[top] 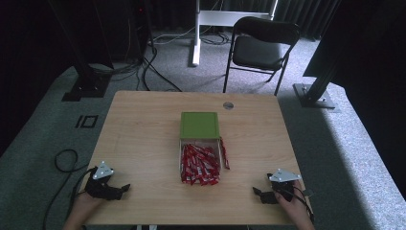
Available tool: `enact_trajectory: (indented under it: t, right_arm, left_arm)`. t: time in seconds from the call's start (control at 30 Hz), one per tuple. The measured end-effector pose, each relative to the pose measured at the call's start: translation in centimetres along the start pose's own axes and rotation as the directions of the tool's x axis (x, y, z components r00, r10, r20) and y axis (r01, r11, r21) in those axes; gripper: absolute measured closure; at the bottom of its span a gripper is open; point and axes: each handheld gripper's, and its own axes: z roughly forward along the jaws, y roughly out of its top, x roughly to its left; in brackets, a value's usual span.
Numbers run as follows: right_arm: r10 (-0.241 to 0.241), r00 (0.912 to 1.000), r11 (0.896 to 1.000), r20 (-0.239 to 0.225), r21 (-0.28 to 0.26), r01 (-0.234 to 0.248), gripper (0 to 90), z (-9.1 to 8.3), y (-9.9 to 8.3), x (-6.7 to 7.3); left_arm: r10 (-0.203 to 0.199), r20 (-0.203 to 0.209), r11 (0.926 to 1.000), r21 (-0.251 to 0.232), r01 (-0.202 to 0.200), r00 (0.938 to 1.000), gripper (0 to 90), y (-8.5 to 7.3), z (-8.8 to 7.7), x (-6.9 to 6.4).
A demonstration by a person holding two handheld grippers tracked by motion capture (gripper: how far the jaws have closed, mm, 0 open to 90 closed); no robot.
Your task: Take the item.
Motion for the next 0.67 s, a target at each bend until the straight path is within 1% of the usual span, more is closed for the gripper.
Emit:
enact_trajectory:
  t: [0.03, 0.17, 0.67]
  right_arm:
    - [-0.015, 0.9997, 1.000, -0.018, 0.002, 0.015, 12.2, -0.03, -0.05, 0.02]
    - [-0.029, 0.9990, 1.000, -0.035, 0.002, 0.029, 12.1, -0.13, -0.16, -0.02]
    - [-0.027, 0.9990, 1.000, -0.034, 0.001, 0.027, 12.1, -0.13, -0.16, -0.03]
  left_arm:
    - [0.000, 0.000, 1.0000, 0.000, 0.000, 1.0000, 1.5, 0.00, 0.00, 0.00]
    - [0.000, 0.000, 1.0000, 0.000, 0.000, 1.0000, 1.5, 0.00, 0.00, 0.00]
    - [0.000, 0.000, 1.0000, 0.000, 0.000, 1.0000, 1.5, 0.00, 0.00, 0.00]
